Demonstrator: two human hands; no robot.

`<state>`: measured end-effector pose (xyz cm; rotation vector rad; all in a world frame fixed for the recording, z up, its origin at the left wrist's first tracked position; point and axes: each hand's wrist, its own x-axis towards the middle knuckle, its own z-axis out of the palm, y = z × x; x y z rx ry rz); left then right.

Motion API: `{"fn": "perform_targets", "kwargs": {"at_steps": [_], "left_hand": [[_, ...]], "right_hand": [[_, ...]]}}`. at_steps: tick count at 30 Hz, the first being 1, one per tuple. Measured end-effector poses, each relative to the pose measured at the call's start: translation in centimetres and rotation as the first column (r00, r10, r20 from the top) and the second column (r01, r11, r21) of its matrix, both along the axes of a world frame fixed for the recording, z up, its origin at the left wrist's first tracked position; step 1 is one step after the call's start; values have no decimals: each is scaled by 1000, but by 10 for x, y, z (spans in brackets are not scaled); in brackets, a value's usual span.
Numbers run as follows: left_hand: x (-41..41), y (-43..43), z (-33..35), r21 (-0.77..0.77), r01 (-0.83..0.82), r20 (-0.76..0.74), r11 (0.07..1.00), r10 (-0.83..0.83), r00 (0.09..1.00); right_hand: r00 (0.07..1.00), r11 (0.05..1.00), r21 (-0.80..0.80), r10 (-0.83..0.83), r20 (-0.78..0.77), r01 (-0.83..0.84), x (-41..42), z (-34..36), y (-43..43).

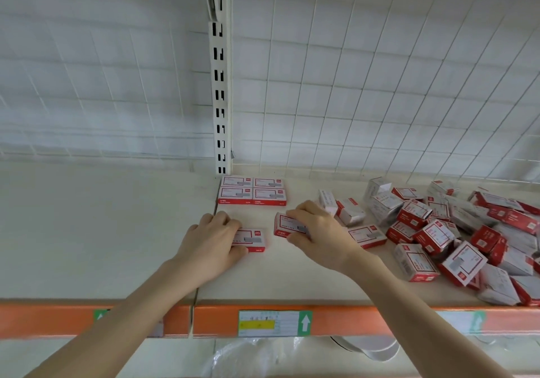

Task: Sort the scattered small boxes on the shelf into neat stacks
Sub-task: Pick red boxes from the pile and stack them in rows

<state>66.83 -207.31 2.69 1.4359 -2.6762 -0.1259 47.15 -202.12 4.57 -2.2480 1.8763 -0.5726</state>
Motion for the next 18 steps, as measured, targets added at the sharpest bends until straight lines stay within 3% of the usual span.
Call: {"fn": "perform_targets", "kwargs": {"at_steps": [8, 18], "left_hand": [[2, -35, 7, 83, 46, -9, 995, -46, 999], [-1, -79, 24, 23, 12, -101, 1000, -10, 995]], "right_hand": [[997, 995, 81, -56, -46, 59, 7, 3, -22], [991, 991, 62, -117, -58, 120, 11, 15, -50]]}}
